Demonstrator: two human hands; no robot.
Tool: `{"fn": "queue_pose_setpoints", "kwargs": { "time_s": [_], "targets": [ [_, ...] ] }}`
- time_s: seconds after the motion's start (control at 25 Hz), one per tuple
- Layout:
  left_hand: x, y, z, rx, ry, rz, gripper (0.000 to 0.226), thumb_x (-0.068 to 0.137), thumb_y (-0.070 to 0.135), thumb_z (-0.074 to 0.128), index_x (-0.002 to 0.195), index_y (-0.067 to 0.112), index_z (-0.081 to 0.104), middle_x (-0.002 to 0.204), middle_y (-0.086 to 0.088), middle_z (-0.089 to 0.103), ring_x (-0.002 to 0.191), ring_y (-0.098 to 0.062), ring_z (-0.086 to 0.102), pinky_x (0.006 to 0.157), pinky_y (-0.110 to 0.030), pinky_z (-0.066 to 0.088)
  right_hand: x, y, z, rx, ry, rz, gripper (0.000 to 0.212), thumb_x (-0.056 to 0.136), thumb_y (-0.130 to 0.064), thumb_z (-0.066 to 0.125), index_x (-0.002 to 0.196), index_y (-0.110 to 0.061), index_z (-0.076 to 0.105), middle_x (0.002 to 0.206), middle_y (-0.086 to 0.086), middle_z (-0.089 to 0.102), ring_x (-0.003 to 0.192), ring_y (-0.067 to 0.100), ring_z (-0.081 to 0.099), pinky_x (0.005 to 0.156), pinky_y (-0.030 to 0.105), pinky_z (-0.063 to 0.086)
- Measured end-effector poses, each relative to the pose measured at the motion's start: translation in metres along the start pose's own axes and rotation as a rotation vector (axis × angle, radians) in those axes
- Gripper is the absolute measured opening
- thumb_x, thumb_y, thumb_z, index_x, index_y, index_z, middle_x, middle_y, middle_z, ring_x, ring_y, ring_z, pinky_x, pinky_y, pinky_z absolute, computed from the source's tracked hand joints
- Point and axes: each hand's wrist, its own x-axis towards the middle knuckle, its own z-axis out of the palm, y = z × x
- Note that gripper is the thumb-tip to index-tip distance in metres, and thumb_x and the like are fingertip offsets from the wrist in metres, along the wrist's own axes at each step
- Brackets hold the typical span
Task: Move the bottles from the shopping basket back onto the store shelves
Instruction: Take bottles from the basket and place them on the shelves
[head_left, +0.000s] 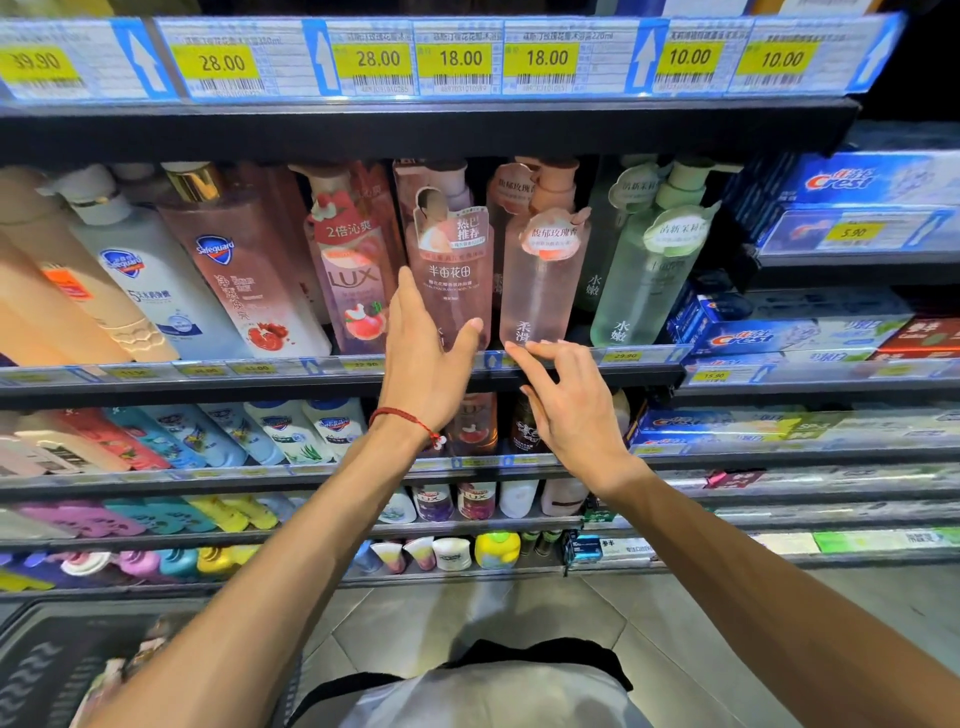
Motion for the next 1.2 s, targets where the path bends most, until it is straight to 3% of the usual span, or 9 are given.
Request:
{"fn": "queue_pose_setpoints", "kwargs": {
  "time_s": [0.04,0.08,0.16,0.28,0.4,0.48,0.68,1.0,1.2],
  "targets": [
    [-0.013,0.001,0.001,0.018,-0.001,0.001,0.087,0.098,0.030,0.064,0.162,0.006,0.011,0.168,-0.010,0.019,0.155,-0.022,0.018,0.124,-0.026,0.013,0.001,0.000,-0.003,0.017,-0.017,-0.005,0.060,0.094,-0.004,0.069,0.151,-0.011,0.051,0.133,0.013,0.056,0.121,0.032,0.052,0.102,0.043,0.050],
    [-0.024,-0.001,0.002,0.034,0.011,0.023,0.086,0.099,0.025,0.063,0.162,0.006,0.008,0.169,-0.009,0.016,0.156,-0.020,0.014,0.126,-0.028,0.011,0.002,-0.001,-0.007,0.035,-0.037,-0.010,0.059,0.095,-0.006,0.069,0.151,-0.011,0.051,0.133,0.013,0.057,0.121,0.032,0.052,0.101,0.044,0.050],
    [-0.041,-0.008,0.000,0.121,0.053,0.102,0.079,0.099,0.023,0.062,0.161,0.007,0.016,0.167,-0.010,0.021,0.155,-0.023,0.018,0.128,-0.039,0.018,0.005,-0.001,-0.016,0.074,-0.083,-0.008,0.059,0.095,-0.014,0.069,0.150,-0.010,0.050,0.137,0.014,0.055,0.122,0.031,0.051,0.102,0.044,0.049],
    [-0.060,-0.017,-0.013,0.399,0.073,0.183,0.068,0.097,0.030,0.060,0.157,0.013,0.032,0.161,-0.006,0.031,0.148,-0.024,0.030,0.123,-0.035,0.027,0.007,-0.005,-0.034,0.179,-0.058,-0.015,0.051,0.095,-0.020,0.068,0.143,-0.009,0.057,0.142,0.014,0.052,0.128,0.031,0.051,0.108,0.042,0.044],
    [-0.078,-0.016,-0.027,0.677,0.069,0.251,0.065,0.094,0.038,0.059,0.151,0.013,0.041,0.154,-0.010,0.041,0.139,-0.031,0.040,0.111,-0.045,0.043,0.018,-0.007,-0.056,0.198,0.002,-0.120,0.042,0.093,-0.026,0.068,0.131,-0.007,0.066,0.134,0.014,0.060,0.126,0.034,0.054,0.109,0.045,0.043],
    [-0.095,-0.016,-0.035,0.814,0.042,0.235,0.064,0.093,0.042,0.056,0.149,0.012,0.045,0.150,-0.012,0.045,0.135,-0.034,0.043,0.104,-0.049,0.047,0.023,-0.011,-0.070,0.174,-0.036,-0.168,0.049,0.091,-0.033,0.068,0.133,-0.007,0.064,0.134,0.013,0.061,0.127,0.033,0.052,0.112,0.046,0.040],
    [-0.143,-0.026,-0.051,1.085,-0.012,0.126,0.067,0.094,0.055,0.045,0.150,0.018,0.045,0.155,-0.011,0.044,0.144,-0.034,0.039,0.111,-0.048,0.037,0.010,-0.031,-0.084,0.106,-0.197,-0.339,0.070,0.090,-0.046,0.061,0.147,-0.007,0.054,0.149,0.014,0.053,0.138,0.037,0.047,0.121,0.051,0.030],
    [-0.233,-0.073,-0.090,1.140,-0.098,-0.023,0.071,0.091,0.061,0.047,0.150,0.021,0.048,0.155,-0.013,0.047,0.144,-0.036,0.040,0.114,-0.052,0.036,-0.031,-0.116,-0.086,0.125,-0.316,-0.484,0.072,0.089,-0.053,0.059,0.146,-0.009,0.056,0.152,0.014,0.052,0.142,0.039,0.046,0.122,0.056,0.029],
    [-0.291,-0.127,-0.156,1.129,-0.115,-0.086,0.071,0.092,0.062,0.043,0.150,0.020,0.048,0.156,-0.012,0.045,0.145,-0.036,0.040,0.115,-0.054,0.034,-0.052,-0.214,-0.074,0.176,-0.312,-0.480,0.068,0.089,-0.051,0.063,0.142,-0.009,0.060,0.149,0.013,0.056,0.140,0.039,0.048,0.120,0.056,0.033]
  ]
}}
